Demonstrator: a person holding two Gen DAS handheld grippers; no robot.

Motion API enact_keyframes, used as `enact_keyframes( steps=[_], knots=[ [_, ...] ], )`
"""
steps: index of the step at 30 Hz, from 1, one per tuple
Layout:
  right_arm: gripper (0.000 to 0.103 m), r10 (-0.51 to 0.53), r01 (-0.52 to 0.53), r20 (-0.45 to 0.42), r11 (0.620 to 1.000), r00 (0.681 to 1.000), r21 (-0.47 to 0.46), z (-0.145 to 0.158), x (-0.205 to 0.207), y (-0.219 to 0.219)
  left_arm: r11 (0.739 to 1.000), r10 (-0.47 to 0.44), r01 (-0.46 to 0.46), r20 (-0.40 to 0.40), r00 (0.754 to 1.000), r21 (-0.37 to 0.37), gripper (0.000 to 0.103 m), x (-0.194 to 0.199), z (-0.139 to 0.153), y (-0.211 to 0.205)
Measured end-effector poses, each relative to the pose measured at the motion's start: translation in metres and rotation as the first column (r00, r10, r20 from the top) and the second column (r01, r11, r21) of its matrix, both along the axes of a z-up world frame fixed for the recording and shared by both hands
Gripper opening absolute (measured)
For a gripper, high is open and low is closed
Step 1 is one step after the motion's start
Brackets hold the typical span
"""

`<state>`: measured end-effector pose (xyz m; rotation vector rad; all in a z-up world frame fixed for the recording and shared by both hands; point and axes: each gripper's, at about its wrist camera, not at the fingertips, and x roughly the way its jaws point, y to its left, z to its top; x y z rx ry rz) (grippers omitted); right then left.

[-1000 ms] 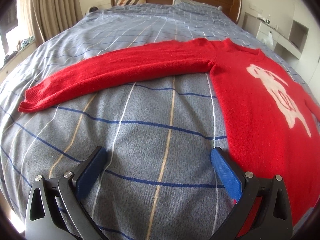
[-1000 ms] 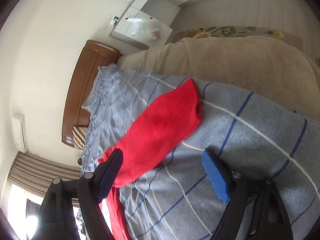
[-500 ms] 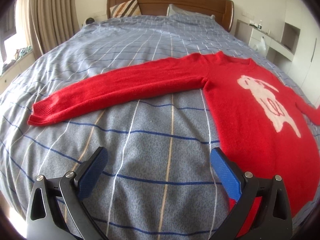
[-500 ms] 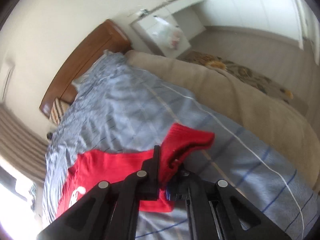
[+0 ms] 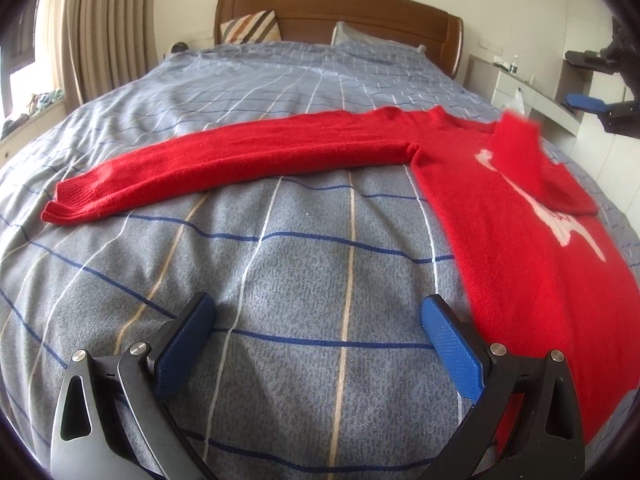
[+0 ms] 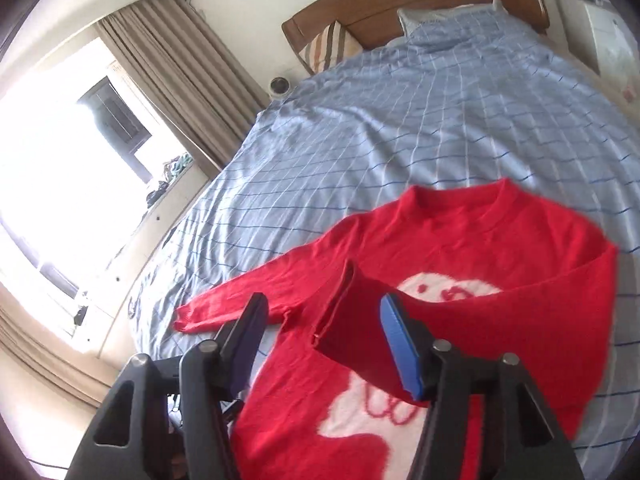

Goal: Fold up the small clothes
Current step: 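Fold the held sleeve across the sweater body with the right gripper, then open the right gripper and withdraw it from the folded sleeve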

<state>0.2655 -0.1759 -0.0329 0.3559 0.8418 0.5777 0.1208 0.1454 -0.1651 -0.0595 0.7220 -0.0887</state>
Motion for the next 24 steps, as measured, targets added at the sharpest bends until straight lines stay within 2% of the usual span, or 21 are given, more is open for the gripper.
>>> enact_keyframes(
  steps=[3,6,9,11,13,15,17,20,24],
  knots=[
    [0.060,-0.020,0.020,-0.030,0.999,0.999,0.028,-0.017,-0.008,-0.013,1.000,0.005,-0.005,0.005,1.000,0.008,0.103,0.000,-0.002,-0.002],
    [0.060,-0.116,0.115,-0.048,0.993,0.992,-0.033,-0.027,-0.009,-0.052,1.000,0.009,-0.009,0.008,1.000,0.017,0.103,0.000,-0.003,-0.004],
    [0.060,-0.196,0.190,-0.122,0.980,0.973,-0.058,-0.049,-0.008,-0.093,1.000,0.010,-0.011,0.011,1.000,0.023,0.103,0.000,-0.004,-0.004],
    [0.060,-0.208,0.201,-0.226,0.978,0.952,-0.051,-0.077,-0.001,-0.115,1.000,0.011,-0.011,0.014,1.000,0.022,0.103,0.000,-0.004,-0.005],
    [0.059,-0.295,0.262,-0.272,0.953,0.916,-0.151,-0.103,-0.003,-0.136,1.000,0.011,-0.012,0.018,1.000,0.025,0.103,-0.001,-0.005,-0.005],
    [0.042,-0.362,0.308,-0.254,0.923,0.897,-0.229,-0.115,-0.011,-0.153,1.000,0.012,-0.013,0.022,1.000,0.028,0.103,-0.001,-0.006,-0.005],
    [0.044,-0.421,0.357,-0.199,0.888,0.885,-0.289,-0.109,-0.024,-0.164,0.999,0.013,-0.013,0.024,1.000,0.031,0.103,-0.002,-0.006,-0.005],
    [0.046,-0.382,0.335,-0.120,0.896,0.916,-0.293,-0.088,-0.051,-0.162,0.999,0.014,-0.015,0.026,1.000,0.034,0.103,-0.002,-0.006,-0.006],
    [0.050,-0.305,0.276,-0.016,0.883,0.952,-0.380,-0.080,-0.089,-0.144,0.999,0.017,-0.018,0.031,0.999,0.042,0.103,-0.004,-0.006,-0.008]
  ],
)
